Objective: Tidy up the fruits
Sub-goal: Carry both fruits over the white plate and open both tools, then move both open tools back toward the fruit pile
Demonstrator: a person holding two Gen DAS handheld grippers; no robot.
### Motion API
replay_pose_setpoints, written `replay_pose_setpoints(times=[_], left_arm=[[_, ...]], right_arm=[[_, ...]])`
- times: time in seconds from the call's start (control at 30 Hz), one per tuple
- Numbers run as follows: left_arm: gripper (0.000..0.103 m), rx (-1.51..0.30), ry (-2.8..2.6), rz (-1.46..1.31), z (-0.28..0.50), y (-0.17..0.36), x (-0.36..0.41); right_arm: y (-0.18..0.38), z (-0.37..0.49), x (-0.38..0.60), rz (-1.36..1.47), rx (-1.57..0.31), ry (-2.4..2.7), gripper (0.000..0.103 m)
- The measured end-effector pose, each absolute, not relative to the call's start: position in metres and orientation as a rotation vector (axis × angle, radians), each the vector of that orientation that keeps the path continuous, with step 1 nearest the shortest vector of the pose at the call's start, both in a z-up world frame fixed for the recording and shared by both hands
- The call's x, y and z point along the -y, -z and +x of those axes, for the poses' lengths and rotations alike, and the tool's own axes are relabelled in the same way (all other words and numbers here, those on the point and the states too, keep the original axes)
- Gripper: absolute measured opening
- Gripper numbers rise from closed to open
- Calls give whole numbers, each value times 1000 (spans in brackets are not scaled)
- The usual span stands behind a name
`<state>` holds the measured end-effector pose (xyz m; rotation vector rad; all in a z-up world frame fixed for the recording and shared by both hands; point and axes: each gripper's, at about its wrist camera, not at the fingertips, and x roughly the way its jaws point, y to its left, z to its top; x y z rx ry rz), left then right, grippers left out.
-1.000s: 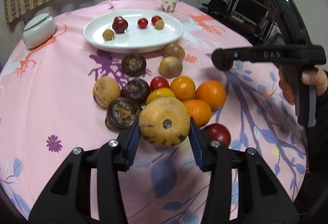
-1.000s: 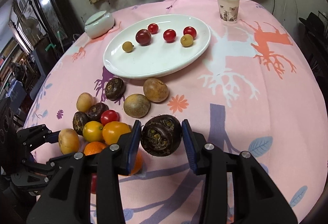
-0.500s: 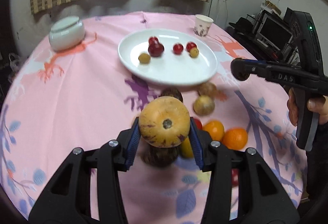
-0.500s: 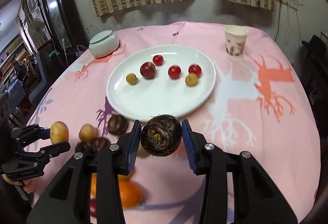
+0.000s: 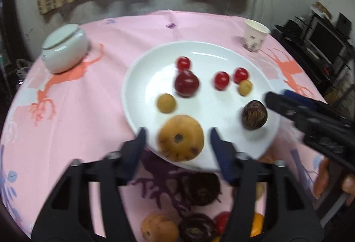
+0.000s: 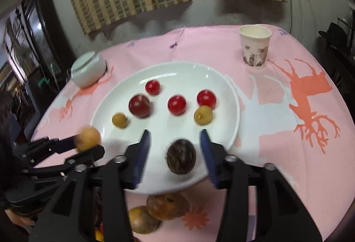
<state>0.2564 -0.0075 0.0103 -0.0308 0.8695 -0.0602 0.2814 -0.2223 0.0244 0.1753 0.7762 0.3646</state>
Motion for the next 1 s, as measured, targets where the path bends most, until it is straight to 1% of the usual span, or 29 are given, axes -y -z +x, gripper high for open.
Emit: replay_pose_setpoints(times=[0.03,0.13,0.37,0.57,0.77,0.83,0.9,1.0], left_arm=[[84,-849,46,-42,254,-14,5],[85,-812,73,-86,240,-27,-4],[98,-815,89,-144,197,-36,-21],[100,-827,100,-152,158,-13,-28],[100,-860,77,-157,150,14,-40],[100,-869,77,-142,151,18,-44],[100,-877,81,-132,151,18,-46],[100,-885,77,-155,152,19,-52]], right_arm=[[-27,280,227,200,-772,-373,70],[-33,271,233,175,-787,-382,70],[-41,232,251,186,-824,-417,70],[-35,187,251,139,-843,-490,73],[-16,164,234,36,-841,-610,73],[-14,158,227,-51,-859,-658,73],[-17,139,220,-206,-805,-717,73],[-12,120,215,-349,-797,-788,73]])
